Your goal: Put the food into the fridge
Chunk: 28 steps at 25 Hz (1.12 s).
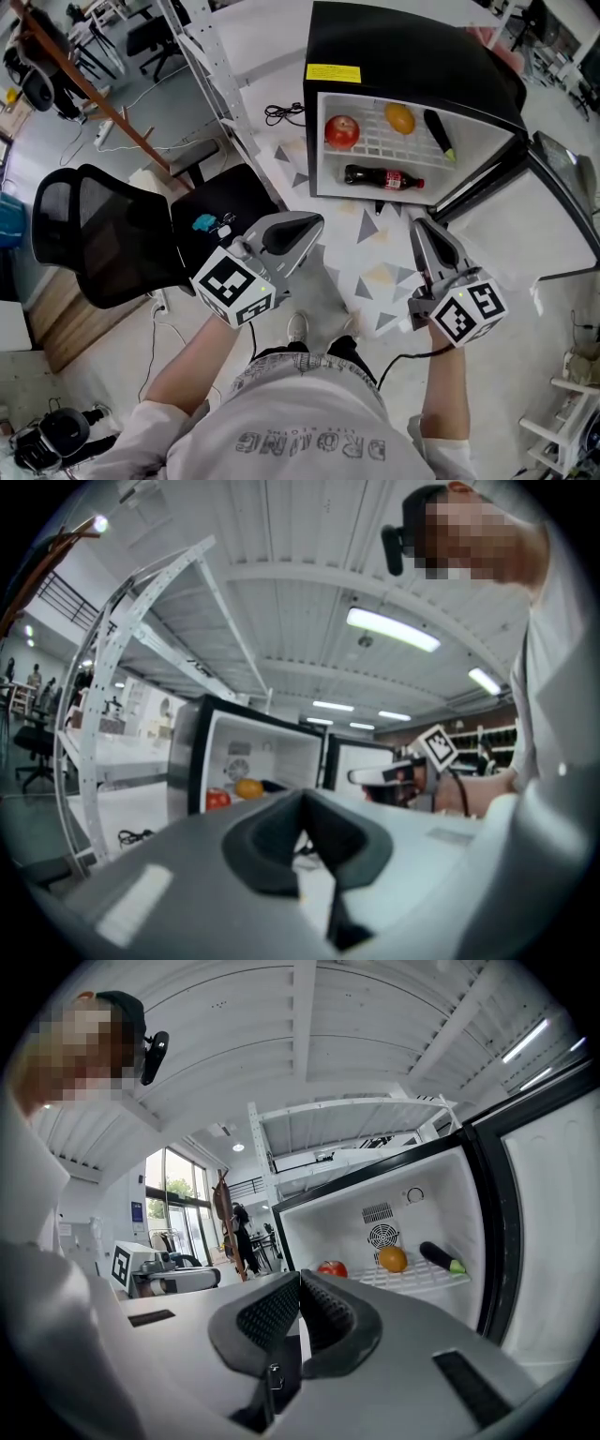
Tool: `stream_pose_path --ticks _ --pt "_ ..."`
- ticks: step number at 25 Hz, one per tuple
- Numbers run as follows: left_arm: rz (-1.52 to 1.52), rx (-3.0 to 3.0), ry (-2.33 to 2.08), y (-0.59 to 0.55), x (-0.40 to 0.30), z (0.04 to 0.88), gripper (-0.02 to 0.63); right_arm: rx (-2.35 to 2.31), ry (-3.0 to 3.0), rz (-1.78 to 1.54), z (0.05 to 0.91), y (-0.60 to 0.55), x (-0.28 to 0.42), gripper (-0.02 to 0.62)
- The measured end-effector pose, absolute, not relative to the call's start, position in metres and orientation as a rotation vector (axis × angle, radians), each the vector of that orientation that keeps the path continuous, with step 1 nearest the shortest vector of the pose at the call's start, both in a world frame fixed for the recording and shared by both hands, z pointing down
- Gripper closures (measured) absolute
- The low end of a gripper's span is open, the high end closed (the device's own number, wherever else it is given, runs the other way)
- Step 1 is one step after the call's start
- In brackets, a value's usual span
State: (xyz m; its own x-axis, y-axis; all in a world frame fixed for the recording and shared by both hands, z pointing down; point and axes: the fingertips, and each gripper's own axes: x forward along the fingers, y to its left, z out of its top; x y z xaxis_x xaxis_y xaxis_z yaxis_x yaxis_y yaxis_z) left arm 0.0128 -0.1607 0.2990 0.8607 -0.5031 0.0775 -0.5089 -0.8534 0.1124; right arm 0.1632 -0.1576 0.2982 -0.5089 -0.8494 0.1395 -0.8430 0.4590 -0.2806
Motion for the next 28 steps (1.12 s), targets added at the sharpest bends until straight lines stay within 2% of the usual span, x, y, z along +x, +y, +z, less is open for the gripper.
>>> stream_pose_path --ticks 28 --pt "0.072 2.894 -0.770 -0.161 0.031 0.302 0.600 -1.487 2.644 -0.576 0.304 -0.144 0.166 0.592"
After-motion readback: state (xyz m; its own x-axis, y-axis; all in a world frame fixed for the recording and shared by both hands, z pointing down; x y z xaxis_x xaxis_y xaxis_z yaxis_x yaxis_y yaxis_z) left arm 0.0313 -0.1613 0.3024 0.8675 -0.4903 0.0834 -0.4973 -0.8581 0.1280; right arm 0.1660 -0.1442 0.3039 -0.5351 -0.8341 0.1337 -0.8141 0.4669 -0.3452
